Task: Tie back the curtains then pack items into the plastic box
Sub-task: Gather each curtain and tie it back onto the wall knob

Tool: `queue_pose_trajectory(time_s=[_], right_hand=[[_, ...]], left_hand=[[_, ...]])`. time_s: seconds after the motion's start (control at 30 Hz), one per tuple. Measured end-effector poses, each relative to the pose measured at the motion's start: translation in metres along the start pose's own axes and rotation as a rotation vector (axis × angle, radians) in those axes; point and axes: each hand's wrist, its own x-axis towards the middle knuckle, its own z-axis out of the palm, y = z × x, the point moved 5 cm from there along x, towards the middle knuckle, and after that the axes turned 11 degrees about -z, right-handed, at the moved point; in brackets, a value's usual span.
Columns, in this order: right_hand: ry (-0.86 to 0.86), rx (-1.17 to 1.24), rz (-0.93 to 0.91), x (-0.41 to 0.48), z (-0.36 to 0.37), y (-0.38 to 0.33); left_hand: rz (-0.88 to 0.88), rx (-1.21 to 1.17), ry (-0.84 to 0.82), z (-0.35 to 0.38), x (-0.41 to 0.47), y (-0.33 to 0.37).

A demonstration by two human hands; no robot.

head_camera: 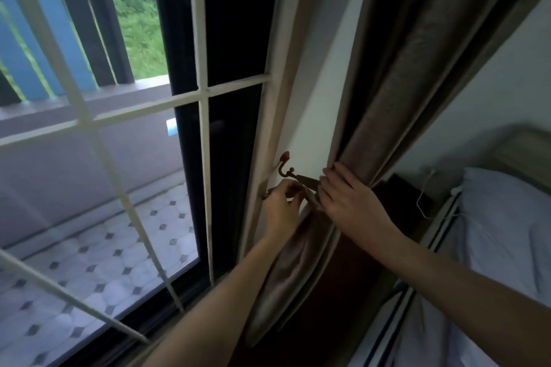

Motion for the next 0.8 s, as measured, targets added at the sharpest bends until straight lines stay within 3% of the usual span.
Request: queue_pose_trajectory(time_s=[0.07, 0.13, 0.2, 0.3, 0.53, 0.67, 0.8], right_hand=[[0.036, -0.020, 0.004, -0.003, 0.005, 0.001], [0.051, -0.026, 0.010, -0.006, 0.010, 0.002], [0.074, -0.021, 0.016, -0.010, 0.014, 0.003], [0.128, 0.002, 0.037, -0.016, 0.016, 0.006], [0.148, 0.022, 0.055, -0.016, 0.022, 0.018], [0.154, 0.048, 0.052, -0.015, 0.023, 0.018], [0.181, 0.072, 0.059, -0.013, 0.023, 0.016]], left_hand=[[-0.113, -0.155, 0.038, 0.012, 0.001, -0.003], [-0.387, -0.292, 0.068, 0.025, 0.004, -0.015], [-0.715, -0.393, -0.010, 0.043, 0.006, -0.027], [-0.879, -0.583, -0.168, 0.055, 0.006, -0.025], [-0.845, -0.923, -0.112, 0.054, 0.028, -0.024], [-0.511, -0.752, 0.137, 0.036, 0.029, -0.019], [-0.214, -0.508, 0.221, 0.028, 0.019, -0.015]])
